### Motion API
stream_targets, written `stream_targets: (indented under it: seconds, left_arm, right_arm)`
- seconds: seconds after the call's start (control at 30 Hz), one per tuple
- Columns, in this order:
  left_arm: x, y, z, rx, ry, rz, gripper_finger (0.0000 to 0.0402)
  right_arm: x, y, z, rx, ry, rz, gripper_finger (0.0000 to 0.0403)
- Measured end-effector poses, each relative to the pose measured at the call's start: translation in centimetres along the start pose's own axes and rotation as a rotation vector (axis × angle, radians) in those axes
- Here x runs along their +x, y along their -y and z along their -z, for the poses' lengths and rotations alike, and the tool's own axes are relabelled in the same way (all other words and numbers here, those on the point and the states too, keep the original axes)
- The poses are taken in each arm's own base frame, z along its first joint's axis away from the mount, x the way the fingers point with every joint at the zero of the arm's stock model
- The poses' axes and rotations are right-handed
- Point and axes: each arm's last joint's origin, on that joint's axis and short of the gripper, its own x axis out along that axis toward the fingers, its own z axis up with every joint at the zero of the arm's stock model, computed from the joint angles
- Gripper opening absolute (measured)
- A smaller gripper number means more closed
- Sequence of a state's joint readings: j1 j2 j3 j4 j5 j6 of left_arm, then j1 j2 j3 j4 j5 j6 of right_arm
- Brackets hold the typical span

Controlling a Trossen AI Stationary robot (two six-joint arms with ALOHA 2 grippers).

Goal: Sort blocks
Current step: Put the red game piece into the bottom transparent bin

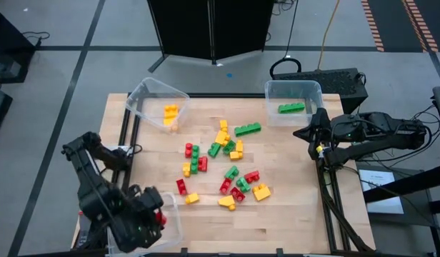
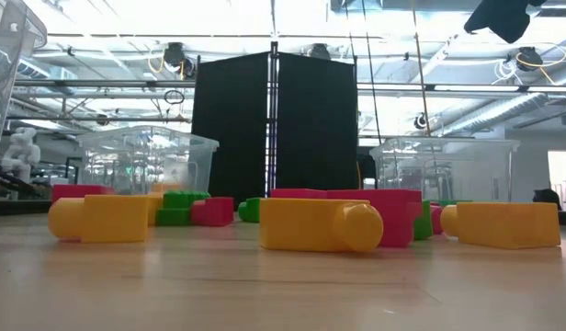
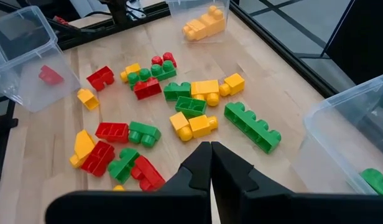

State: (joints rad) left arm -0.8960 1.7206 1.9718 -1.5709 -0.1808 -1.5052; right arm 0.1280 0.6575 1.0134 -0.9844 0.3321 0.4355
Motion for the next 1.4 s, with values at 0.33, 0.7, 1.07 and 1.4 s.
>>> stream_targets:
  seconds: [0.33,0.7,1.07,1.4]
  left_arm:
    - [5.3,-1.1,3.6,-0.032,-0.139,-0.211,0.0036]
    - [6.4,-1.6,3.8,0.013,-0.183,-0.25,0.0105]
    - [5.5,-2.6,-0.8,-0.232,-0.089,-0.212,0.0157]
    - [2.8,-8.0,-11.1,-0.202,0.275,-0.244,0.0157]
  right_arm:
    - [0.0,0.0,0.0,-0.002,0.001,0.003,0.0006]
    - [0.0,0.0,0.0,0.015,0.002,0.005,0.0006]
    - [0.0,0.0,0.0,0.016,0.002,0.006,0.0006]
    - [0.0,0.0,0.0,0.008,0.001,0.006,0.0006]
